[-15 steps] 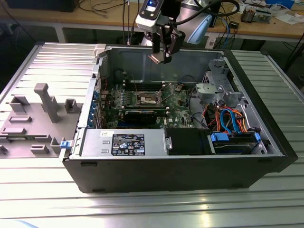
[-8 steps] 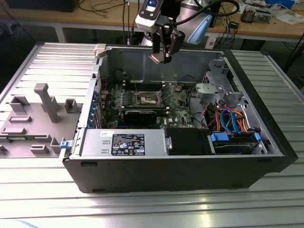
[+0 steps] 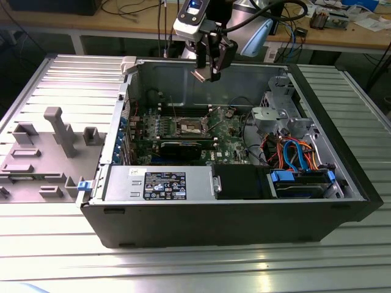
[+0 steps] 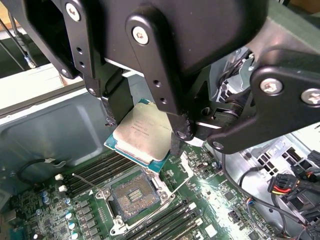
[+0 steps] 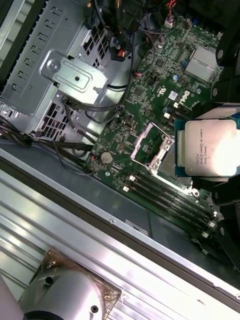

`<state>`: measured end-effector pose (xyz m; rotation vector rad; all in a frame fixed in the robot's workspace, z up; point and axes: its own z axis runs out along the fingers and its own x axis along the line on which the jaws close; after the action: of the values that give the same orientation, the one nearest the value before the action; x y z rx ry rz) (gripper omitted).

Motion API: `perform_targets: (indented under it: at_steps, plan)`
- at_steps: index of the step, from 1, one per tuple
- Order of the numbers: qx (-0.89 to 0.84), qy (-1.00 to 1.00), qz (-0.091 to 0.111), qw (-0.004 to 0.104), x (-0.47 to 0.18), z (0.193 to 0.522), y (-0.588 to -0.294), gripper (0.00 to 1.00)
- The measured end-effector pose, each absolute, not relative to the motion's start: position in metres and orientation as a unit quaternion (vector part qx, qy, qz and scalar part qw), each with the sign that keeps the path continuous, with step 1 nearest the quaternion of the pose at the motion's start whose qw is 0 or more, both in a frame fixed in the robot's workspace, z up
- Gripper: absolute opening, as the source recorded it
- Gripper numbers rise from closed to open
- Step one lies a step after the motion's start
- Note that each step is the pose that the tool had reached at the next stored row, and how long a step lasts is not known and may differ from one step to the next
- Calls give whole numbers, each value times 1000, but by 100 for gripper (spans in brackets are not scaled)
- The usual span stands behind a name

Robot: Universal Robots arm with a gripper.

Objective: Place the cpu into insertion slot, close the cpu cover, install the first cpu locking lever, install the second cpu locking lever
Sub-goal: 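Place the cpu into insertion slot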

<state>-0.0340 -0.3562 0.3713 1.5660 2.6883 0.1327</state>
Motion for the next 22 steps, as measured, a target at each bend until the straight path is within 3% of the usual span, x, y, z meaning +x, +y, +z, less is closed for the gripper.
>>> perform_targets:
  at_steps: [22]
  plan:
    - [519,853,42,15,-34,371,-356,54]
